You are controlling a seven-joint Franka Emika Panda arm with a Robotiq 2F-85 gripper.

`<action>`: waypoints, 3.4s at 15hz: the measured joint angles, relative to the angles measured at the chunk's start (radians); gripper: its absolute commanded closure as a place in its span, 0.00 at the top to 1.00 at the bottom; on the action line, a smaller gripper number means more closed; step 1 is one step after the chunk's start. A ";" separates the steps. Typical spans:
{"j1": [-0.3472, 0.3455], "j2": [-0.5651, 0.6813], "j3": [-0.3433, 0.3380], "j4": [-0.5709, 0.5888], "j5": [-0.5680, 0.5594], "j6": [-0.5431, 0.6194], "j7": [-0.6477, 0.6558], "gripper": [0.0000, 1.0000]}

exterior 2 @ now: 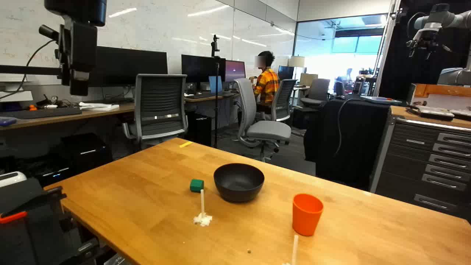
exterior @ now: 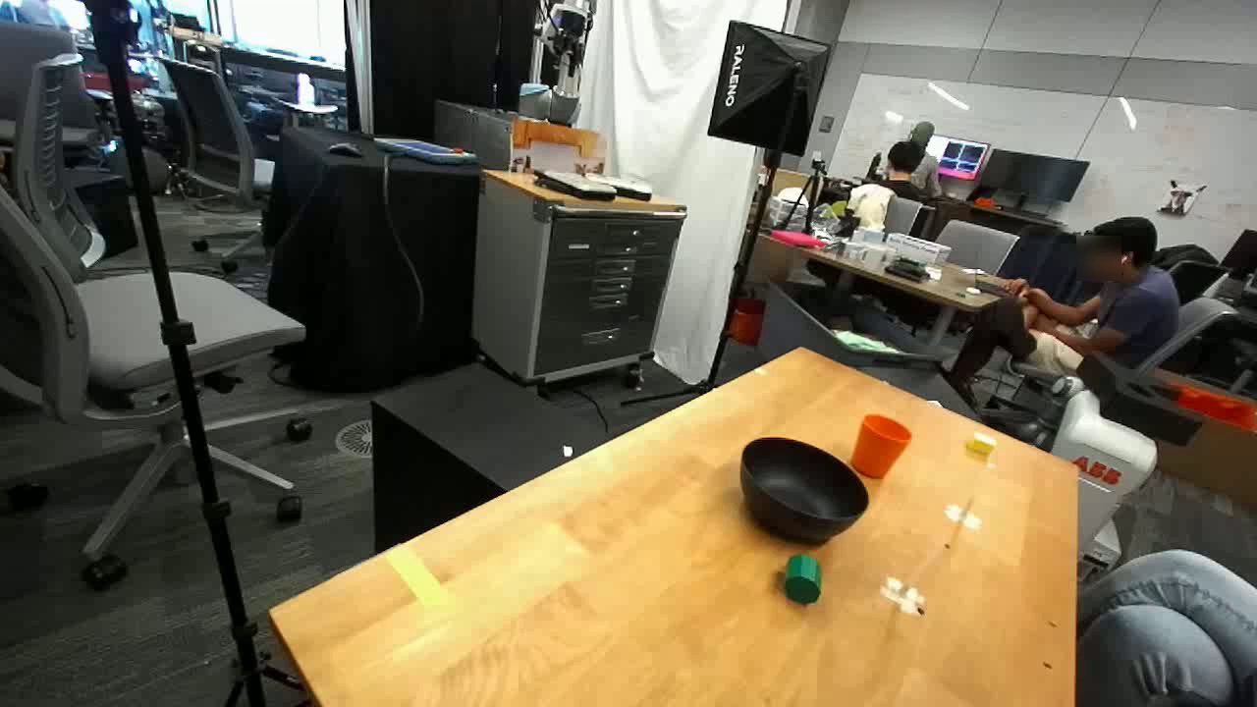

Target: Pour the coins from the cup into the bowl

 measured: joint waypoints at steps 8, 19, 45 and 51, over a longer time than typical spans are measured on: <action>0.000 0.003 0.000 0.000 0.000 0.000 0.000 1.00; -0.004 0.019 -0.001 0.029 0.000 0.004 0.004 1.00; -0.159 0.689 -0.227 0.513 0.170 0.588 0.013 1.00; -0.177 0.784 -0.227 0.513 0.206 0.706 0.056 1.00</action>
